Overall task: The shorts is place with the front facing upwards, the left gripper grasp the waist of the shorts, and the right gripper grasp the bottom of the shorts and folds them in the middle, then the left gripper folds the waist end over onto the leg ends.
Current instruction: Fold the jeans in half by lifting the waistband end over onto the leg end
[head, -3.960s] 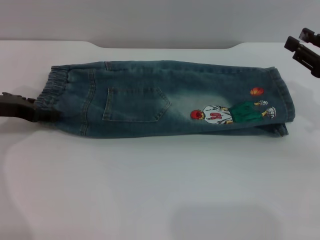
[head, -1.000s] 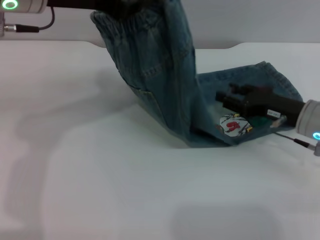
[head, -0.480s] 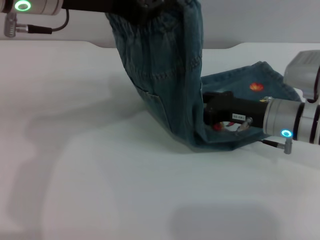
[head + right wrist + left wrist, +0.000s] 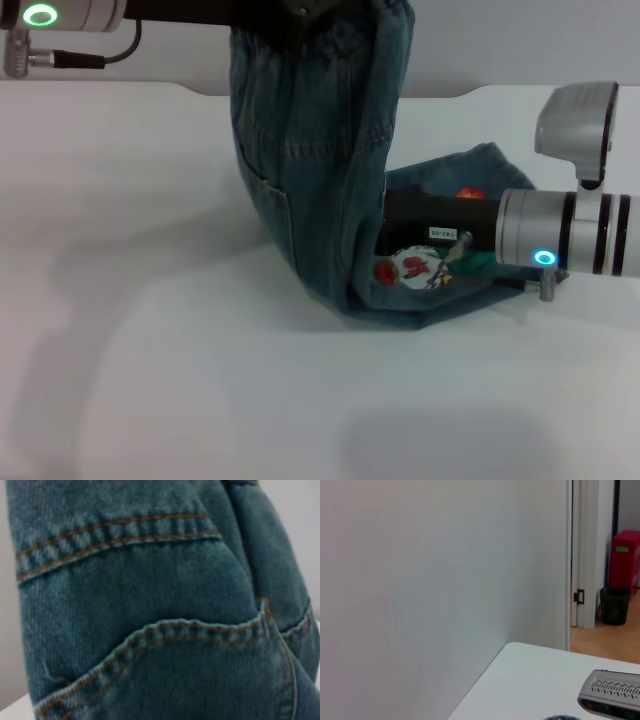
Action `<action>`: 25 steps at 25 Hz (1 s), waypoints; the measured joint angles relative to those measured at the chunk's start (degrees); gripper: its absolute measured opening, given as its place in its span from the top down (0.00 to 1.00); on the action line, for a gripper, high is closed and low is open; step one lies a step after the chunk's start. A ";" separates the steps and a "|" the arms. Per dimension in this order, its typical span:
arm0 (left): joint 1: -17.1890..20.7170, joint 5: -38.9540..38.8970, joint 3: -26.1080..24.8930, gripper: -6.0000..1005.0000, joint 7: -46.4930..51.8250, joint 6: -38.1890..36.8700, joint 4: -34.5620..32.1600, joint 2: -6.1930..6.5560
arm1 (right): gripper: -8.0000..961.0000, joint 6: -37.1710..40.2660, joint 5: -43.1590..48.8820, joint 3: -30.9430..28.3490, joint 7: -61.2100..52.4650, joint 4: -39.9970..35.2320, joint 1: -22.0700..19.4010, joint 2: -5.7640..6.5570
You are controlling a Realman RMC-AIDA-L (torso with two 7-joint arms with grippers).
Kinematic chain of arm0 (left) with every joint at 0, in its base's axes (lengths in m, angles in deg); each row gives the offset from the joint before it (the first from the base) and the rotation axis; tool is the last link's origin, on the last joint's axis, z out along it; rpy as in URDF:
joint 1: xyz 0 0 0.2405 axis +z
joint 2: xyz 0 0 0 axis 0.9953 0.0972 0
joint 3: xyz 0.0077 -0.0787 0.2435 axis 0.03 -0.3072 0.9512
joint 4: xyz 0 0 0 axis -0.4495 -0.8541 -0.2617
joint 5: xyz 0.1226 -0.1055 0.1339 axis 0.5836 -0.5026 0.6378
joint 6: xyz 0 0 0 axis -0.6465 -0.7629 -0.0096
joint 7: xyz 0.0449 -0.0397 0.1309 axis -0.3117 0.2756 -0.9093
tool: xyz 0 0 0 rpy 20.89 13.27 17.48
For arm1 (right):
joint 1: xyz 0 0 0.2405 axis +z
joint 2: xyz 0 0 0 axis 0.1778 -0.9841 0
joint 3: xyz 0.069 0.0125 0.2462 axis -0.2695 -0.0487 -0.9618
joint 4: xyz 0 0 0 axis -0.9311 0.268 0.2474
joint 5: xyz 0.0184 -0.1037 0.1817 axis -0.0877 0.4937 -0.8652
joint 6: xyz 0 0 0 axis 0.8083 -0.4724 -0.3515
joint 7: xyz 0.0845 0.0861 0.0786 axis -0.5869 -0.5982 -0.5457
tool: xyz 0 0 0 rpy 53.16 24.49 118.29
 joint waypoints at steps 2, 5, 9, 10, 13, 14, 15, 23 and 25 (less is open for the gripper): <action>0.15 0.00 0.09 0.92 0.01 0.04 -0.08 0.00 | 0.48 0.74 -0.03 0.26 -0.63 0.01 0.38 -0.04; 0.39 -0.01 0.50 0.92 0.02 0.12 0.02 0.00 | 0.48 1.33 -0.09 0.76 -1.13 0.04 0.60 -0.17; 0.67 0.00 0.62 0.92 -0.12 0.19 0.21 0.00 | 0.48 0.92 -0.14 0.73 -1.19 0.45 0.17 -0.24; 0.83 0.00 0.64 0.92 -0.17 0.22 0.24 -0.01 | 0.48 0.44 -0.29 0.49 -1.07 0.44 -0.33 -0.20; 1.26 0.20 0.87 0.92 -0.31 0.76 0.52 0.00 | 0.48 -1.30 -0.70 0.14 -0.77 -0.04 -2.12 0.09; 1.49 0.29 1.03 0.92 -0.50 1.01 0.80 0.01 | 0.48 -1.83 -0.89 0.12 -0.74 -0.34 -2.99 0.18; 1.69 0.34 1.17 0.92 -0.72 1.17 1.14 0.02 | 0.48 -2.29 -1.32 0.10 -0.72 -0.78 -3.82 0.23; 2.34 0.78 1.37 0.91 -1.56 2.43 5.60 0.12 | 0.48 -6.41 -3.42 0.02 0.23 -2.42 -8.12 0.36; 2.34 0.79 1.71 0.91 -1.64 3.01 5.88 0.11 | 0.48 -7.22 -5.40 -0.39 1.08 -3.50 -9.45 0.37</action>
